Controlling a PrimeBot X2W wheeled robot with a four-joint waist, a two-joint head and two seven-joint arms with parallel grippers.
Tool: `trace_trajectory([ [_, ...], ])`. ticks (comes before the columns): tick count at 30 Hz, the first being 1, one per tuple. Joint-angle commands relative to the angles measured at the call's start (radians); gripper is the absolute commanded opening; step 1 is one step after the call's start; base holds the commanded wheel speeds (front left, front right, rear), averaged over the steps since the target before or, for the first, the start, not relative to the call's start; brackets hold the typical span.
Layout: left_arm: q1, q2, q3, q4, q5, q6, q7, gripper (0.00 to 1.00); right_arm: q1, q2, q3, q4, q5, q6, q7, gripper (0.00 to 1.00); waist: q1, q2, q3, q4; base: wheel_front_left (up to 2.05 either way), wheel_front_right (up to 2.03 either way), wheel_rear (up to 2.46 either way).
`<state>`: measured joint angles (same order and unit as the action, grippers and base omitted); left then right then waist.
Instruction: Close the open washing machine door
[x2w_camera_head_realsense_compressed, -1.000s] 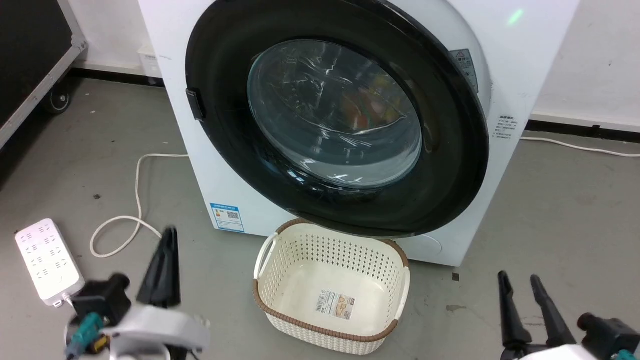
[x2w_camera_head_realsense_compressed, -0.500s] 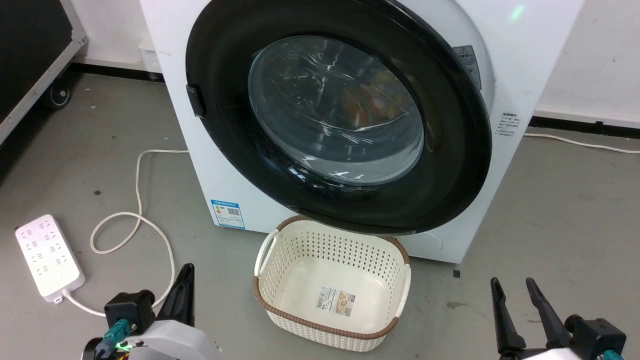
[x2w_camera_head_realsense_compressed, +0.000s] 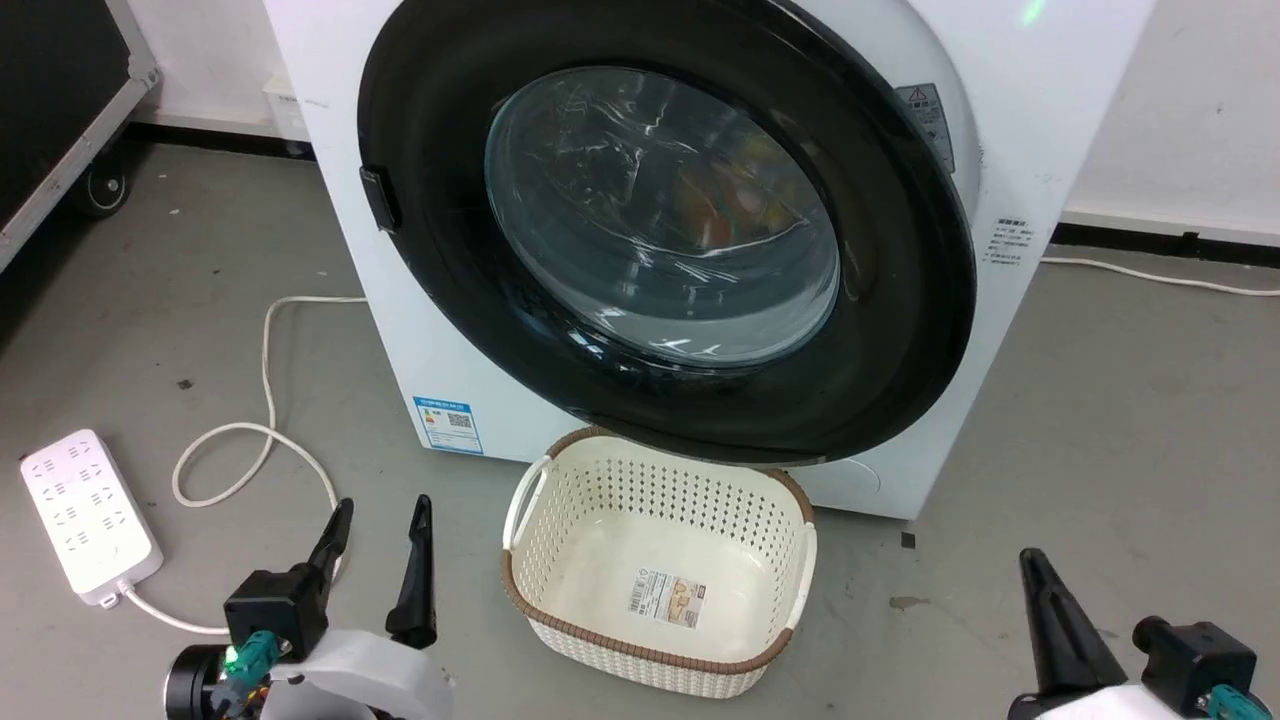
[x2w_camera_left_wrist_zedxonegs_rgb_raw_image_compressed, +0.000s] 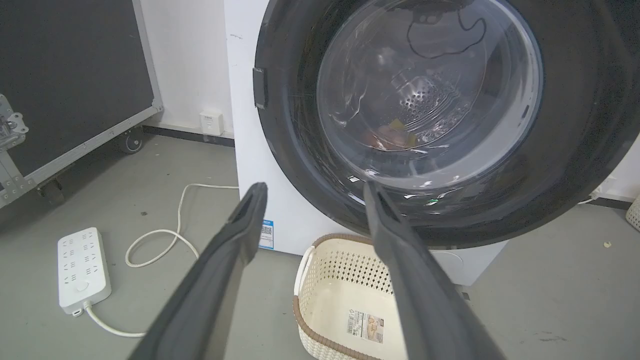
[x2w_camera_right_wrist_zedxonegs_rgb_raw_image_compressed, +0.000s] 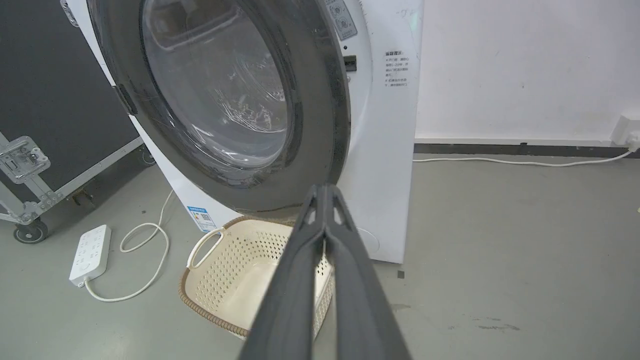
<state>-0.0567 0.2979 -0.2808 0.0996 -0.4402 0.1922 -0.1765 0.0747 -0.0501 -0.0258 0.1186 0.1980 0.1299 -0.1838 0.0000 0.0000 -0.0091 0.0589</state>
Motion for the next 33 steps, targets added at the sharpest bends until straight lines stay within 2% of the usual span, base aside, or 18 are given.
trace_trajectory([
  [1,-0.013,0.002,-0.007,-0.01,0.009,0.008,-0.009,1.0,0.003,0.0,-0.007,-0.015,-0.012,0.001,0.014,0.0,0.0,0.0,0.007,0.003,0.0,0.0,0.0],
  [8,-0.028,-0.009,-0.016,-0.037,0.025,0.017,-0.033,1.0,-0.133,0.0,-0.02,0.009,-0.065,0.001,0.084,0.0,0.0,0.0,0.065,0.013,0.0,0.0,0.0],
  [14,-0.056,-0.036,-0.017,-0.063,0.026,0.024,-0.054,1.0,-0.324,0.0,-0.052,0.121,-0.119,0.001,0.106,0.0,0.0,0.0,0.139,0.042,0.0,0.0,0.0],
  [15,-0.071,-0.046,-0.017,-0.067,0.025,0.019,-0.062,1.0,-0.399,0.0,-0.068,0.183,-0.144,0.001,0.097,0.0,0.0,0.0,0.174,0.057,0.0,0.0,0.0],
  [22,-0.114,-0.067,-0.02,-0.059,0.036,0.009,-0.076,1.0,-0.547,0.0,-0.114,0.309,-0.187,0.001,0.067,0.0,0.0,0.0,0.249,0.082,0.0,0.0,0.0],
  [33,-0.174,-0.098,-0.02,-0.058,0.061,-0.005,-0.084,1.0,-0.715,0.0,-0.238,0.367,-0.253,0.001,0.028,0.0,0.0,0.0,0.33,0.105,0.0,0.0,0.0],
])
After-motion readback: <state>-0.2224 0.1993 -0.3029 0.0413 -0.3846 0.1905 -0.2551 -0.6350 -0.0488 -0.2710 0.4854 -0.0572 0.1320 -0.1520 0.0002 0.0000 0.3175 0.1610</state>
